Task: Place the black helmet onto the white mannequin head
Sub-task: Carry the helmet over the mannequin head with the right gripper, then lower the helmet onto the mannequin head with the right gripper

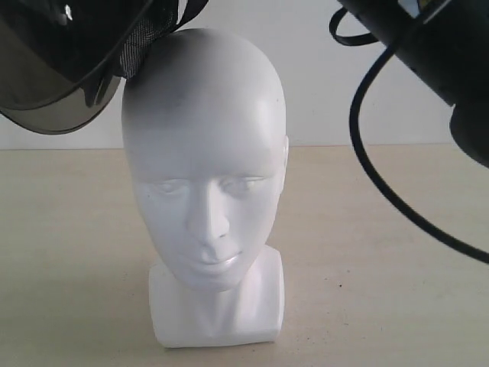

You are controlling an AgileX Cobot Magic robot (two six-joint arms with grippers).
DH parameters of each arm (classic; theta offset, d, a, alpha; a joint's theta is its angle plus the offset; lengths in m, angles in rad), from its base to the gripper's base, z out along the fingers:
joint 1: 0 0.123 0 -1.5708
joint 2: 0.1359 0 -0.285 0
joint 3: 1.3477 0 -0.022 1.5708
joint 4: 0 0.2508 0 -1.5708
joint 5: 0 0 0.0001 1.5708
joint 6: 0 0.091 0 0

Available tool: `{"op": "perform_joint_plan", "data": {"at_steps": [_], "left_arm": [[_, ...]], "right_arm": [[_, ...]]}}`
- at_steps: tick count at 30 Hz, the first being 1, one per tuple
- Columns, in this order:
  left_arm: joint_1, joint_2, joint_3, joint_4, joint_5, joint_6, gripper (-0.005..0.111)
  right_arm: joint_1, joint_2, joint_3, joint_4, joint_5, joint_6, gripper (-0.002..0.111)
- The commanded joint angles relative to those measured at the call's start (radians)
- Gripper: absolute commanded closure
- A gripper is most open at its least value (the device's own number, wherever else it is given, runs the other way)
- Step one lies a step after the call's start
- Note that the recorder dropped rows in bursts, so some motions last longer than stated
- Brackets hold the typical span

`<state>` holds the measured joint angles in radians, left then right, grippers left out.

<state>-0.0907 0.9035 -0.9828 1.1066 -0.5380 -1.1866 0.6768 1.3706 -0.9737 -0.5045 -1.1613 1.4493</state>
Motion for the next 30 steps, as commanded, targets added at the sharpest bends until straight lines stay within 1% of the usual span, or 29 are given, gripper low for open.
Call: {"op": "perform_joint_plan", "data": {"at_steps": [1,6,11,17,22,30], "left_arm": [[0.0,0.016,-0.041,0.02,0.004,0.013,0.102],[0.0,0.035,-0.07,0.042,0.007,0.013,0.102],[0.0,0.046,-0.07,0.058,0.007,0.013,0.102],[0.0,0.075,-0.07,0.063,-0.049,0.013,0.102],[0.0,0.116,-0.07,0.064,-0.124,0.013,0.102],[0.0,0.128,-0.07,0.064,-0.126,0.028,0.102]], "right_arm": [[0.002,-0.023,0.06,0.066,-0.06,-0.066,0.108],[0.002,-0.023,0.109,0.098,-0.06,-0.109,0.108],[0.002,-0.023,0.14,0.1,-0.06,-0.117,0.108],[0.002,-0.023,0.166,0.104,-0.06,-0.142,0.108],[0.002,-0.023,0.191,0.111,-0.06,-0.169,0.108],[0.002,-0.023,0.24,0.131,-0.06,-0.2,0.108]]}}
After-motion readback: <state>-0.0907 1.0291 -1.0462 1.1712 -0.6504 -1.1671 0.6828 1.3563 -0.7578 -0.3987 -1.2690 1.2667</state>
